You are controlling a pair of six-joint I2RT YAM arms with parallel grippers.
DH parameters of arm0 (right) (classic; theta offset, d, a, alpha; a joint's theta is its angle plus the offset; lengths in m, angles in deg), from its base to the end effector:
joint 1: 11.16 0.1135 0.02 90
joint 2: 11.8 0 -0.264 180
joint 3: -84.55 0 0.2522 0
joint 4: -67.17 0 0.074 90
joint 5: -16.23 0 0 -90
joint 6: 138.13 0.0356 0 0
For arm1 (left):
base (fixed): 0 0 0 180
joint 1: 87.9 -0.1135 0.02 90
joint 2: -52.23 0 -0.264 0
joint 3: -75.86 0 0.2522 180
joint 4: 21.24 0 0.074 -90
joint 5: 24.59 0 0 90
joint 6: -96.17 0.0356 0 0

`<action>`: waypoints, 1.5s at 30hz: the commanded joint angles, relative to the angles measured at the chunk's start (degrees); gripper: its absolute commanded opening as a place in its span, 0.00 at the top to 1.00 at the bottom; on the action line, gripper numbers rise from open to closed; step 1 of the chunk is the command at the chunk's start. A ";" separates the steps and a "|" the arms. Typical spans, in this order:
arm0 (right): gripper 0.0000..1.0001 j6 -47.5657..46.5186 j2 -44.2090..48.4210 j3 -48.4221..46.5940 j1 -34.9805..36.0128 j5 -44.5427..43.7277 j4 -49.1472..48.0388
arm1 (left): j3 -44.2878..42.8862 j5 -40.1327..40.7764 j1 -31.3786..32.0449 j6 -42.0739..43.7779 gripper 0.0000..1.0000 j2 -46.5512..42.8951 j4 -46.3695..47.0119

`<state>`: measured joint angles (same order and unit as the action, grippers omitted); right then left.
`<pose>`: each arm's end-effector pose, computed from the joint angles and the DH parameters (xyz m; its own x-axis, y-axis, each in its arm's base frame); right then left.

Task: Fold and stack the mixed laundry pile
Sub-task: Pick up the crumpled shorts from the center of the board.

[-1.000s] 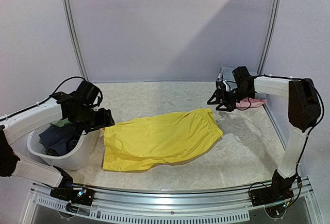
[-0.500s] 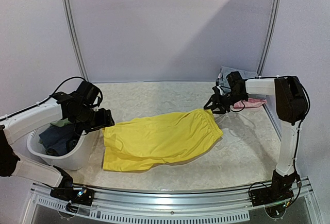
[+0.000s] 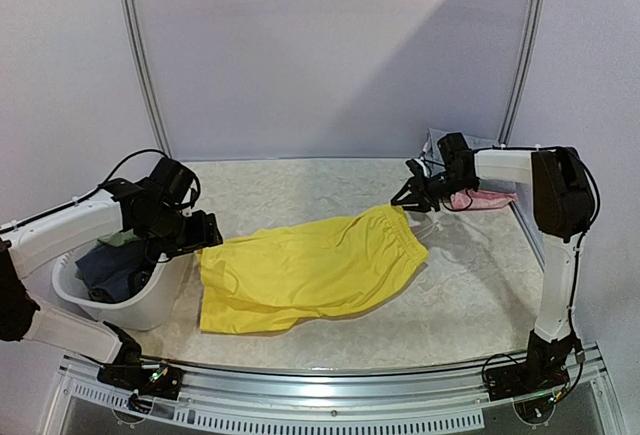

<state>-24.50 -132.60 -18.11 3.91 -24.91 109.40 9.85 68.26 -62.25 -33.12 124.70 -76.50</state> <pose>0.4208 0.1411 0.1771 -0.9816 0.0088 -0.1906 -0.1497 0.5839 0.7979 0.2198 -0.1036 0.2404 -0.8747 -0.2816 -0.3944 -0.1845 0.9461 -0.2661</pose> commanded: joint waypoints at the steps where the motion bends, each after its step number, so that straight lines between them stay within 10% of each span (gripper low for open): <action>1: 0.76 -0.11 -3.28 -1.77 0.58 1.33 -0.95 | 0.95 2.17 -0.34 0.62 0.23 1.55 -2.93; 8: 1.00 0.54 -4.64 -3.78 0.76 -0.06 -0.10 | 1.35 2.75 -0.32 0.56 0.24 1.07 -4.36; 21: 1.00 -10.15 14.07 9.97 -3.90 -4.99 10.34 | 0.14 2.17 -0.57 0.03 0.35 6.60 -1.11; 45: 1.00 -11.50 14.56 10.91 -3.91 -4.65 11.08 | -11.80 -0.61 -0.75 0.88 0.60 22.92 2.11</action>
<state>-34.70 -117.62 -5.57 -0.04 -29.48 119.26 -0.05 68.00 -62.57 -32.68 145.84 -74.71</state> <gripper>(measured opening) 0.018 0.408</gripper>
